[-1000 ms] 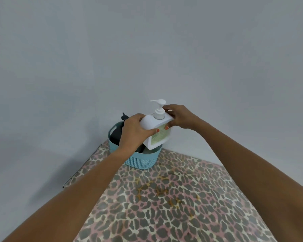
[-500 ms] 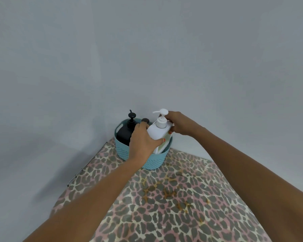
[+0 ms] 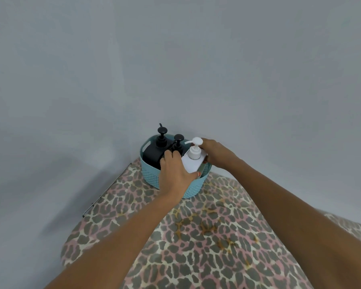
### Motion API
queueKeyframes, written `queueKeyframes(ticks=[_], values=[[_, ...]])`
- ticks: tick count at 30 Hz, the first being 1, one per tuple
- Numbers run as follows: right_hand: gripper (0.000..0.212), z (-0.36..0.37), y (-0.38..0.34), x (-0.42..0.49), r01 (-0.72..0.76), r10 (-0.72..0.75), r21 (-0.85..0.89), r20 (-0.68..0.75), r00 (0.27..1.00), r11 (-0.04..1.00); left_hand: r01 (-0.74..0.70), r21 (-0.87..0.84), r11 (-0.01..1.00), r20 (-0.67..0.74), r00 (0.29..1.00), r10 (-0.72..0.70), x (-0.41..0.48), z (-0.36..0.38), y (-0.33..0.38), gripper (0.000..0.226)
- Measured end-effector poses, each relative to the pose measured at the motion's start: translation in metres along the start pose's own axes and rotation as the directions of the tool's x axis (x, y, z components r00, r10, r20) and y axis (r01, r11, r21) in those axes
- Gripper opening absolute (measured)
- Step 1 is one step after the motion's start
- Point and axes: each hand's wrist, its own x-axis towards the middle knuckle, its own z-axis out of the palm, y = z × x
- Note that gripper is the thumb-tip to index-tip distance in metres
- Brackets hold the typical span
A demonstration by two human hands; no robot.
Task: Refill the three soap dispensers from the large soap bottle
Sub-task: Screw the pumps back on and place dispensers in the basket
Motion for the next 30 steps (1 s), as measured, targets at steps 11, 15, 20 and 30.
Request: queueKeyframes(ticks=[11,15,20,30], values=[[0.048,0.02,-0.004,-0.008,-0.065,0.061,-0.043,-0.074,0.995,0.997,-0.006,0.048,0.999,0.019,1.0,0.005,-0.001,0.003,0.0,0.055],[0.052,0.022,-0.003,-0.017,-0.045,0.048,0.022,-0.119,0.992,0.999,-0.014,0.038,0.999,0.034,0.999,0.012,-0.003,0.002,0.0,0.054],[0.037,0.018,-0.005,-0.037,-0.048,0.068,0.106,-0.193,0.979,0.993,-0.031,-0.036,0.999,0.047,0.998,0.032,-0.007,0.0,-0.003,0.045],[0.027,0.003,-0.011,-0.095,-0.069,0.128,0.196,-0.305,0.944,0.978,-0.121,-0.157,0.98,0.028,0.992,0.127,-0.036,-0.006,0.023,0.035]])
